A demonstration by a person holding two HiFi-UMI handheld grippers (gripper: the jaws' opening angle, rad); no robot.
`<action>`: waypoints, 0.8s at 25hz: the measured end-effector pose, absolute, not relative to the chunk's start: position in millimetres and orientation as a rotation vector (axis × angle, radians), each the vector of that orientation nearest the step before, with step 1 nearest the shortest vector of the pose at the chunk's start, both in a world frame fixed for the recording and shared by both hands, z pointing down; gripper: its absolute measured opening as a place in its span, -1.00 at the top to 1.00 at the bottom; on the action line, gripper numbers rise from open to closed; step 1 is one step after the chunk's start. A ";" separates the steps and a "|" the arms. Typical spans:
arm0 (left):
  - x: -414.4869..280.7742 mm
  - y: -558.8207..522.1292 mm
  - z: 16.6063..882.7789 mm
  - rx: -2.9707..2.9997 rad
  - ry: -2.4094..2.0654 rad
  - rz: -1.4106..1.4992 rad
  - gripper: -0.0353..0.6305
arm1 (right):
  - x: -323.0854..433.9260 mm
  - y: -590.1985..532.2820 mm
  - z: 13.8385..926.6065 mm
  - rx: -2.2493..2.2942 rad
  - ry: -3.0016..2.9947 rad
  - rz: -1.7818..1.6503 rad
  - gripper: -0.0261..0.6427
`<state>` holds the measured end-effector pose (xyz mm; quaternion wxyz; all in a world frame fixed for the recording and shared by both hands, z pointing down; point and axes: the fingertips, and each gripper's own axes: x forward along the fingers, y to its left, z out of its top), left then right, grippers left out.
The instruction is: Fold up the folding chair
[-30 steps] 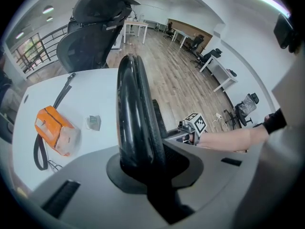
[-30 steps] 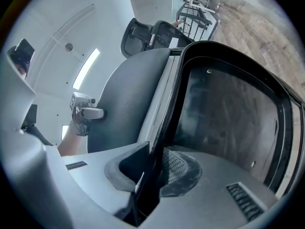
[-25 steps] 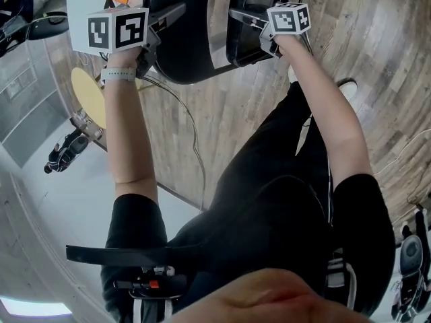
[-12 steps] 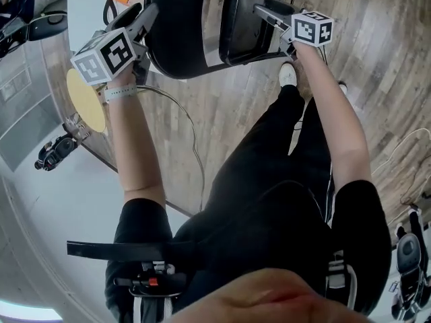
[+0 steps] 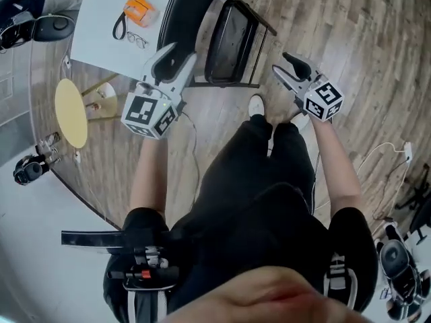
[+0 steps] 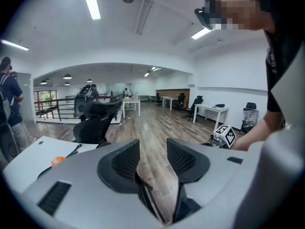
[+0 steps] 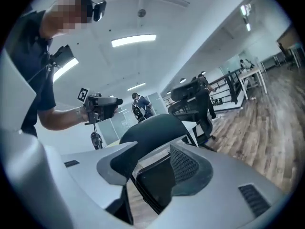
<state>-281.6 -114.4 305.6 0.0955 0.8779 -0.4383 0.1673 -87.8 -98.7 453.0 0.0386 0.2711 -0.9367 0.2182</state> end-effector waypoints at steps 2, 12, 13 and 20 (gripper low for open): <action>-240.8 -94.1 281.0 2.724 -1.224 0.461 0.35 | -69.4 -76.6 407.1 0.825 -2.876 0.525 0.29; -125.3 6.1 251.1 2.845 -0.937 0.285 0.38 | -46.7 23.5 258.0 0.818 -2.961 0.266 0.35; -115.4 14.9 246.1 2.861 -0.916 0.267 0.42 | -43.4 28.4 245.9 0.831 -2.976 0.263 0.43; -76.3 46.9 218.4 2.878 -0.867 0.166 0.85 | -22.7 48.9 191.5 0.919 -3.020 0.224 0.82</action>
